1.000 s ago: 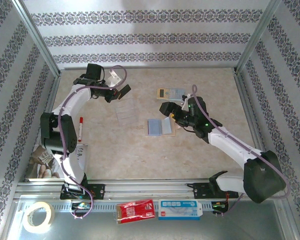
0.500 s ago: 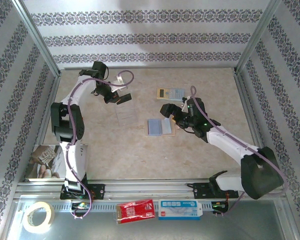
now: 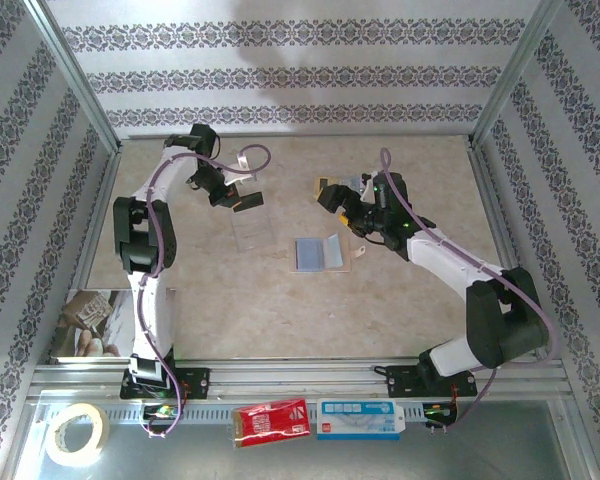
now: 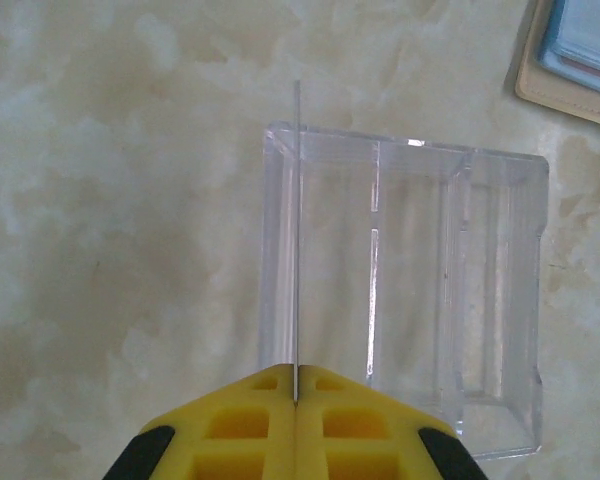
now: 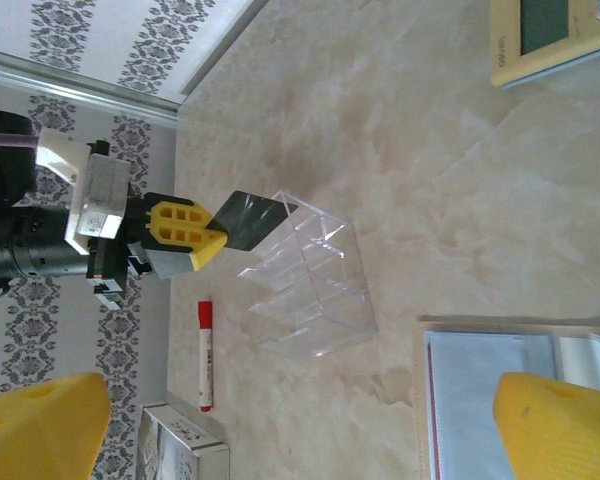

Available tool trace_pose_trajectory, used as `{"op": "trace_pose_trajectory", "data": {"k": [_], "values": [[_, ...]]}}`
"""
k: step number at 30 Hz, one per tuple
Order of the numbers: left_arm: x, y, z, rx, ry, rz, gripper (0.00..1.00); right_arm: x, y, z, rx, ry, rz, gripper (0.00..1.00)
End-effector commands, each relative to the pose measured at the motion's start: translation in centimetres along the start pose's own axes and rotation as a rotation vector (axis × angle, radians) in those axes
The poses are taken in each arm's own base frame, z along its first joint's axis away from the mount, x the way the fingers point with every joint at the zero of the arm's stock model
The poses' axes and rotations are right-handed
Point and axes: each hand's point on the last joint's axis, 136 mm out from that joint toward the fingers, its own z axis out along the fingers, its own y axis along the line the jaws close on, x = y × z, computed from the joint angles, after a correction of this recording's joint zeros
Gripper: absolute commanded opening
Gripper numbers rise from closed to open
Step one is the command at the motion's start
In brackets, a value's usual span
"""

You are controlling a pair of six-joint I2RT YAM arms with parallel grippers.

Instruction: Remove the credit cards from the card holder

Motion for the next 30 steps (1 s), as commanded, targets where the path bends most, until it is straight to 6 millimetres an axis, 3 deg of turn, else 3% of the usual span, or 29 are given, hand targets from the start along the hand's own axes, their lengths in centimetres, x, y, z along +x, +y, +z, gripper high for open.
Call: {"op": "trace_pose_trajectory", "data": {"k": [1,8,16,24,27,30], "values": [[0.2,-1.3,-0.6,0.081,-0.015,-0.005,0.02,-0.4,0.1,0.3,-0.023,0.014,0.007,0.98],[0.3,-1.0,-1.0,0.076,0.013,-0.049,0.17,-0.8,-0.2,0.0,-0.025,0.008,0.011,0.97],[-0.7,-0.1,-2.3,0.007,-0.01,-0.073,0.24,-0.9,-0.2,-0.9,-0.021,-0.009,-0.006,0.97],[-4.8,1.2,-7.1,-0.209,-0.212,-0.187,0.36,1.3,-1.7,-1.9,0.209,0.0,-0.162,0.92],[-6.0,2.1,-9.4,-0.342,-0.34,-0.289,0.45,2.9,-2.4,-1.6,0.3,0.027,-0.234,0.9],[-5.9,2.2,-11.4,-0.464,-0.467,-0.42,0.6,4.8,-3.0,-0.9,0.375,0.064,-0.295,0.88]]}}
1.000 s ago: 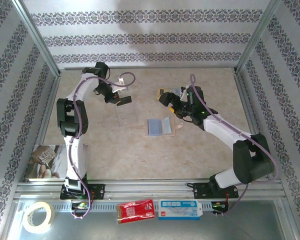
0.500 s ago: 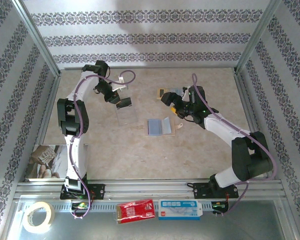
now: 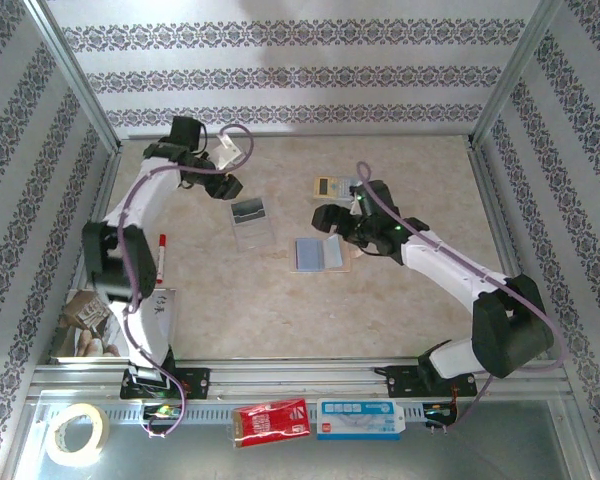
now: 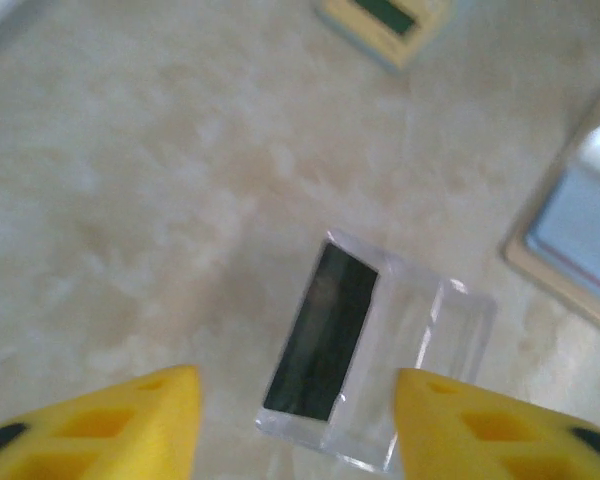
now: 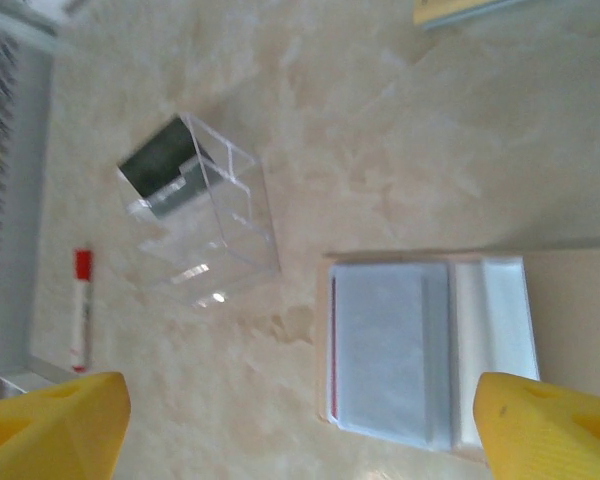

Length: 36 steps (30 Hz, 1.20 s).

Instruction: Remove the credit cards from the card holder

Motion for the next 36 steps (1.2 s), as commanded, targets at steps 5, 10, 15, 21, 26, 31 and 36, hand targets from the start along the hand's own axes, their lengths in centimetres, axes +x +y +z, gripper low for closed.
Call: {"op": "trace_pose_trajectory", "data": {"k": [5,10,15,21,26,31,36], "values": [[-2.6,3.5,-5.2,-0.31,-0.332,-0.387,0.7,3.4,-1.5,2.1,0.234,0.072,-0.177,0.84],[-0.6,2.6,-7.1,-0.348,-0.365,-0.586,0.75,4.5,-1.9,4.8,0.314,0.127,-0.249,0.79],[2.1,0.5,-6.8,-0.306,-0.373,-0.721,0.78,5.3,-2.7,7.8,0.381,0.186,-0.284,0.75],[5.2,-2.0,-5.7,-0.241,-0.355,-0.797,0.82,6.0,-4.2,9.3,0.449,0.249,-0.294,0.74],[6.0,-3.2,-5.2,-0.19,-0.339,-0.805,0.83,6.7,-6.2,9.3,0.516,0.293,-0.297,0.7],[5.7,-3.5,-4.9,-0.163,-0.348,-0.789,0.85,7.1,-7.5,9.1,0.541,0.315,-0.308,0.69],[5.4,-3.9,-4.3,-0.113,-0.34,-0.807,0.86,7.9,-8.9,9.4,0.549,0.368,-0.278,0.63]]}}
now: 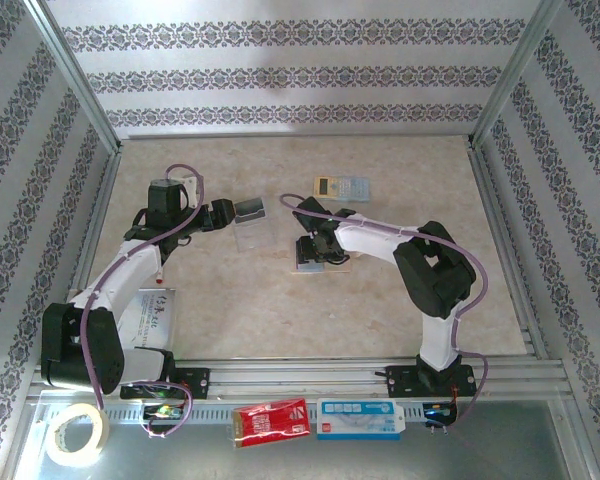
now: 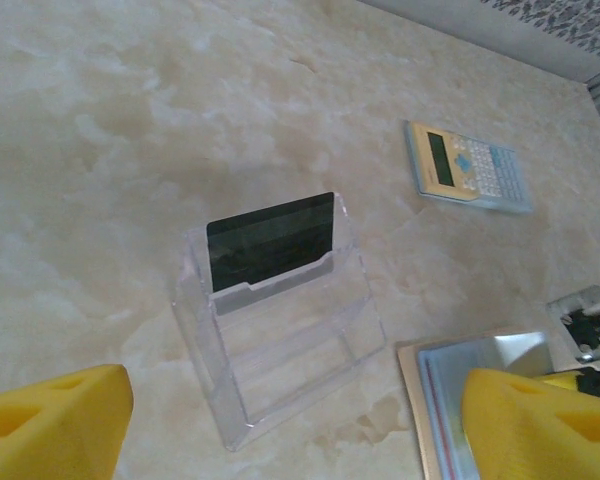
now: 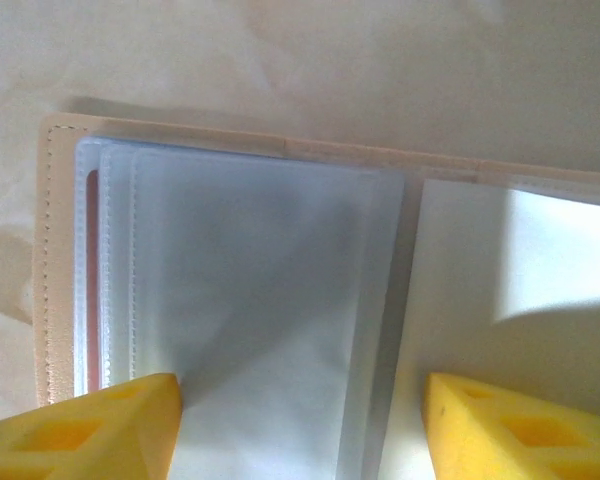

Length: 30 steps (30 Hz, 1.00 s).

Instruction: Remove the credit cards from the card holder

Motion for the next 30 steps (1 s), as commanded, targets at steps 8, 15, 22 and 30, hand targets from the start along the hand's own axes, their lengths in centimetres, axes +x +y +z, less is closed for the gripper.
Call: {"op": "trace_pose_trajectory", "data": {"k": [8,15,22,30], "values": [[0.9,-1.2,0.4,0.049,0.082,-0.045,0.84,3.1,-3.0,2.7,-0.008,0.13,0.048,0.44],[3.3,-3.3,1.9,0.097,0.183,-0.117,0.7,3.2,-3.0,3.0,-0.032,0.122,0.075,0.33],[7.0,-8.1,4.8,0.141,0.293,-0.128,0.56,3.0,-3.0,2.8,-0.039,0.101,0.099,0.27],[11.0,-11.8,7.8,0.2,0.345,-0.262,0.3,3.4,-3.1,3.2,-0.042,0.11,0.113,0.22]]}}
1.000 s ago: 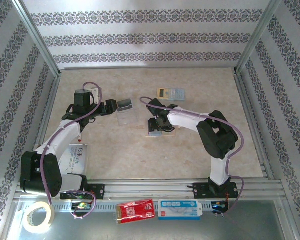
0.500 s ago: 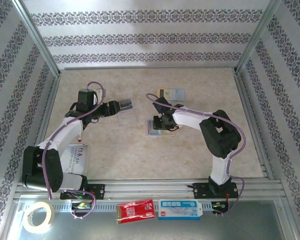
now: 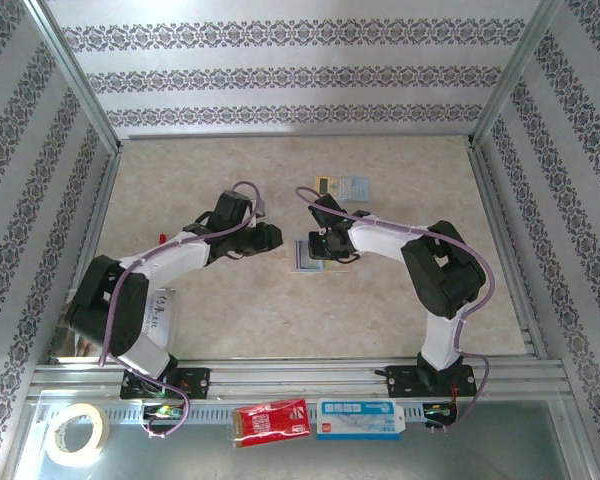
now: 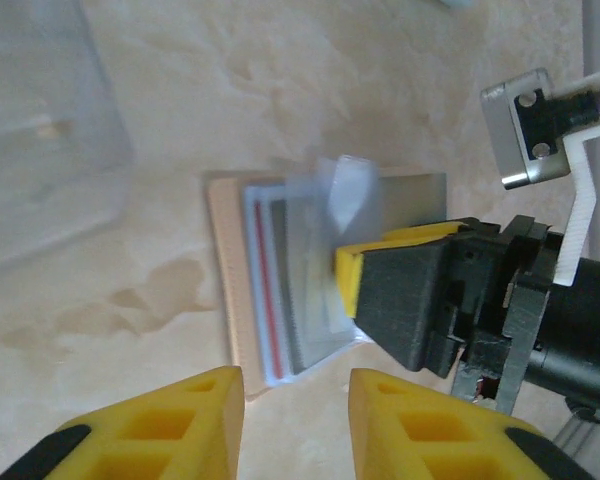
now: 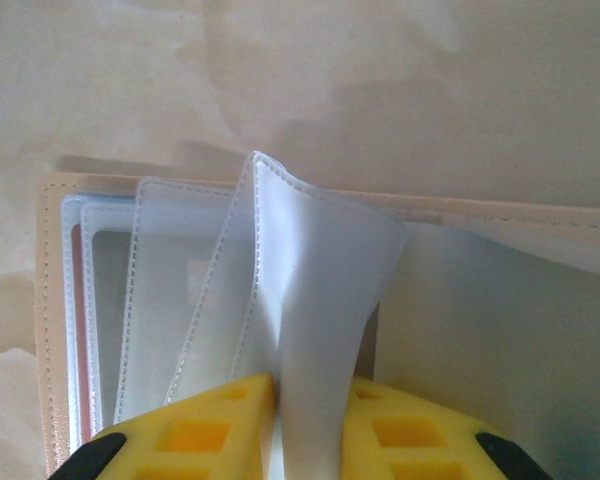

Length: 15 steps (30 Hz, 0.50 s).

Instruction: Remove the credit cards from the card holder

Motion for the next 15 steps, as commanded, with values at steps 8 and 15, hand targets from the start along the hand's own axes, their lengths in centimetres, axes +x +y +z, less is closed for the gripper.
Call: {"op": "trace_pose_trajectory", "data": {"k": [8,15], "values": [[3.8,-1.8,4.2,0.037,0.082,-0.174,0.19,3.8,-2.7,2.1,0.065,0.118,0.04,0.22],[5.5,-2.4,6.1,0.025,0.125,-0.187,0.16,3.6,-2.2,2.0,0.043,0.113,0.049,0.22]]}}
